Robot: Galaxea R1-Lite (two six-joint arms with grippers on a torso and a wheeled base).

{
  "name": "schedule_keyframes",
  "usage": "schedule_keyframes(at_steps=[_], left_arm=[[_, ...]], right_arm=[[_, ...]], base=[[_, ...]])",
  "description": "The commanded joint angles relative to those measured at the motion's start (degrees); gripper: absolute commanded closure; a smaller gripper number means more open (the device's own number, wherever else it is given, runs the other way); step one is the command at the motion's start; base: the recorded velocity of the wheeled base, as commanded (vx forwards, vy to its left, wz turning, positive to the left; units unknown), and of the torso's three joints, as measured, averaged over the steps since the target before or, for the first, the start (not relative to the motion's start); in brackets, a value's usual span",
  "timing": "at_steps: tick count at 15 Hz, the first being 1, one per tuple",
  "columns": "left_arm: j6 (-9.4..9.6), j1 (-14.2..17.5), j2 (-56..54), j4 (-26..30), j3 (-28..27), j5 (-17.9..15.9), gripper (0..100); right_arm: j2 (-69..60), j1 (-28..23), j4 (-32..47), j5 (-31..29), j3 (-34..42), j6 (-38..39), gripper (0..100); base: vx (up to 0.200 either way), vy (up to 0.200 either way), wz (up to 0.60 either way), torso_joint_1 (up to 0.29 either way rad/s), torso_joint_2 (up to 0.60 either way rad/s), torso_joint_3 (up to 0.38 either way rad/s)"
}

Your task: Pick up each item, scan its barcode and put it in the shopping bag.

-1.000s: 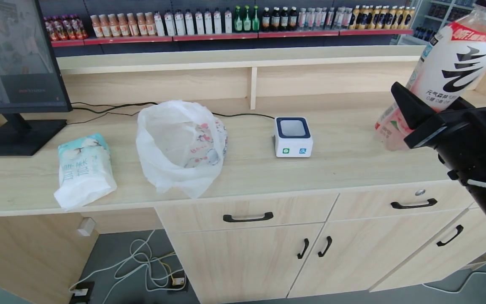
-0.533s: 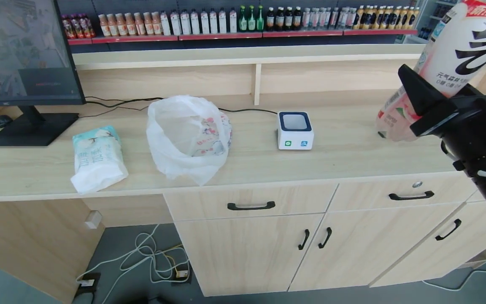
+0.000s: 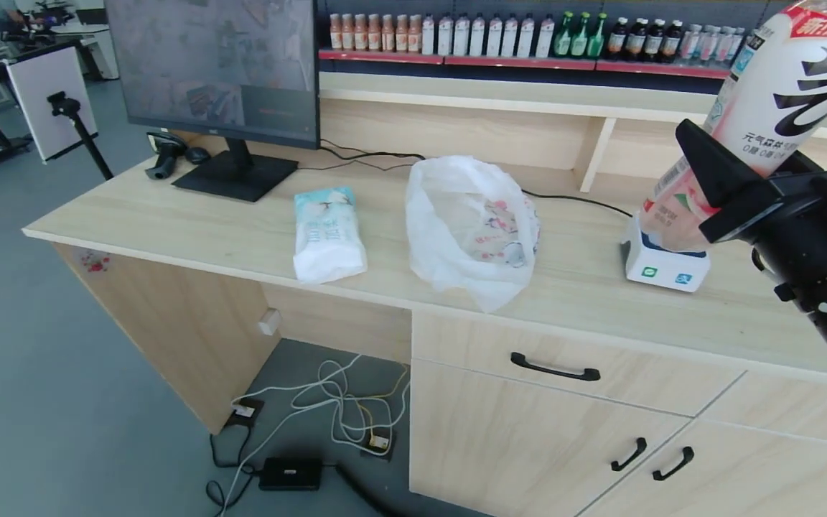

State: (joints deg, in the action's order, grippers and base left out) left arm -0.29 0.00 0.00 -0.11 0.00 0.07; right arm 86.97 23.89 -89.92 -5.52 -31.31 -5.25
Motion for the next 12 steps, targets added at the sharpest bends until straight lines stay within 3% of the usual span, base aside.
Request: schedule_keyframes(at_steps=[1, 12], left_arm=[[-0.06, 0.1, 0.0, 0.0, 0.0, 0.0, 0], [-0.15, 0.1, 0.0, 0.0, 0.0, 0.0, 0]], right_arm=[[0.0, -0.4, -0.1, 0.0, 1.2, -0.1, 100], [0.9, -1.9, -0.1, 0.0, 0.7, 0.2, 100]], base=[[0.000, 0.000, 0.00, 0.000, 0.00, 0.000], [0.200, 0.000, 0.00, 0.005, 0.00, 0.003]])
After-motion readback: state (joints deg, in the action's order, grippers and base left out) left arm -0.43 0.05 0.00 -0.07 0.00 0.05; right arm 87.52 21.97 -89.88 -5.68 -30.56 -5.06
